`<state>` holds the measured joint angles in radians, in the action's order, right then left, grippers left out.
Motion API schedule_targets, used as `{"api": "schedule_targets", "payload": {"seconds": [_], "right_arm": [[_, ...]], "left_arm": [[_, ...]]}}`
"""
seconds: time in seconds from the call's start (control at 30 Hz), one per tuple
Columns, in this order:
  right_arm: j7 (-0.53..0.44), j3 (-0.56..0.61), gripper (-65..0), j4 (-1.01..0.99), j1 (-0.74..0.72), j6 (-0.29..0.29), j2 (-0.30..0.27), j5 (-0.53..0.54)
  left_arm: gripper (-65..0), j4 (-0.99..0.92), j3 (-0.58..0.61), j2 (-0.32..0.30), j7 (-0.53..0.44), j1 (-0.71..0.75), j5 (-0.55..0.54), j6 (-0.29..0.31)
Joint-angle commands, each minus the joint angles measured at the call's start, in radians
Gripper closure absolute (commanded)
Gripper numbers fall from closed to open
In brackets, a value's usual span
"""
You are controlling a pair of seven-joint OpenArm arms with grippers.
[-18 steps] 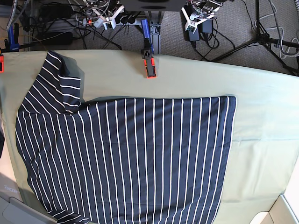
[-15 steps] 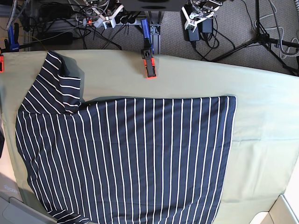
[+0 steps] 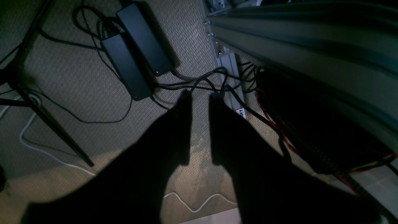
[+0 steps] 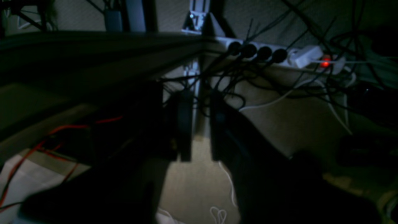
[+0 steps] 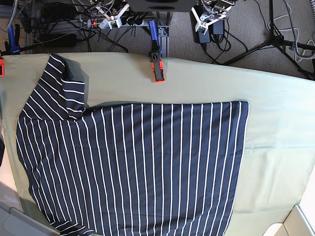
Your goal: Fold the T-shirt properly
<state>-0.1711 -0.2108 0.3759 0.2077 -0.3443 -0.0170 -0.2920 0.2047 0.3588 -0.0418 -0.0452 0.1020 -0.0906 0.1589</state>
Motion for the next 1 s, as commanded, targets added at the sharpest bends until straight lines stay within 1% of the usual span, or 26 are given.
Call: {"api": "schedule_targets", "payload": {"seconds": [0.0, 0.2, 0.3, 0.43, 0.5, 0.6, 0.7, 0.77, 0.83, 0.9, 0.97], "right_arm": [[-0.009, 0.002, -8.7, 0.006, 0.006, 0.041, -0.005, 0.004], [-0.009, 0.002, -8.7, 0.007, 0.006, 0.041, -0.005, 0.004], [-0.009, 0.002, -8.7, 0.008, 0.006, 0.04, -0.005, 0.004], [-0.009, 0.002, -8.7, 0.023, 0.021, 0.04, -0.013, 0.004], [-0.009, 0.002, -8.7, 0.045, 0.04, 0.024, -0.022, 0.005], [-0.009, 0.004, -8.7, 0.101, 0.084, -0.009, -0.042, 0.011], [-0.009, 0.004, -8.7, 0.18, 0.148, -0.042, -0.063, 0.093], [-0.009, 0.004, -8.7, 0.241, 0.201, -0.058, -0.08, 0.149], [-0.008, 0.004, -8.7, 0.305, 0.255, -0.065, -0.097, 0.19], [-0.008, 0.004, -8.7, 0.368, 0.307, -0.076, -0.113, 0.229], [-0.004, 0.004, -8.7, 0.43, 0.362, -0.087, -0.128, 0.275]], "left_arm": [[-11.0, 0.005, -0.002, 0.0, 0.01, 0.002, -0.002, 0.021], [-11.0, 0.019, -0.002, -0.006, 0.016, 0.018, -0.002, 0.022], [-11.0, 0.081, -0.002, -0.024, 0.016, 0.053, -0.002, 0.023], [-11.0, 0.202, -0.002, -0.058, 0.016, 0.125, -0.002, 0.041], [-11.0, 0.264, -0.002, -0.072, 0.016, 0.166, -0.002, 0.056], [-11.0, 0.35, -0.011, -0.095, 0.016, 0.224, -0.003, 0.056], [-11.0, 0.435, -0.058, -0.11, 0.016, 0.285, -0.004, 0.061], [-11.0, 0.5, -0.114, -0.113, 0.016, 0.332, -0.024, 0.109], [-11.0, 0.575, -0.177, -0.12, 0.016, 0.381, -0.044, 0.183], [-11.3, 0.658, -0.236, -0.125, 0.019, 0.426, -0.087, 0.249], [-12.3, 0.742, -0.283, -0.13, 0.028, 0.474, -0.129, 0.299]]}}
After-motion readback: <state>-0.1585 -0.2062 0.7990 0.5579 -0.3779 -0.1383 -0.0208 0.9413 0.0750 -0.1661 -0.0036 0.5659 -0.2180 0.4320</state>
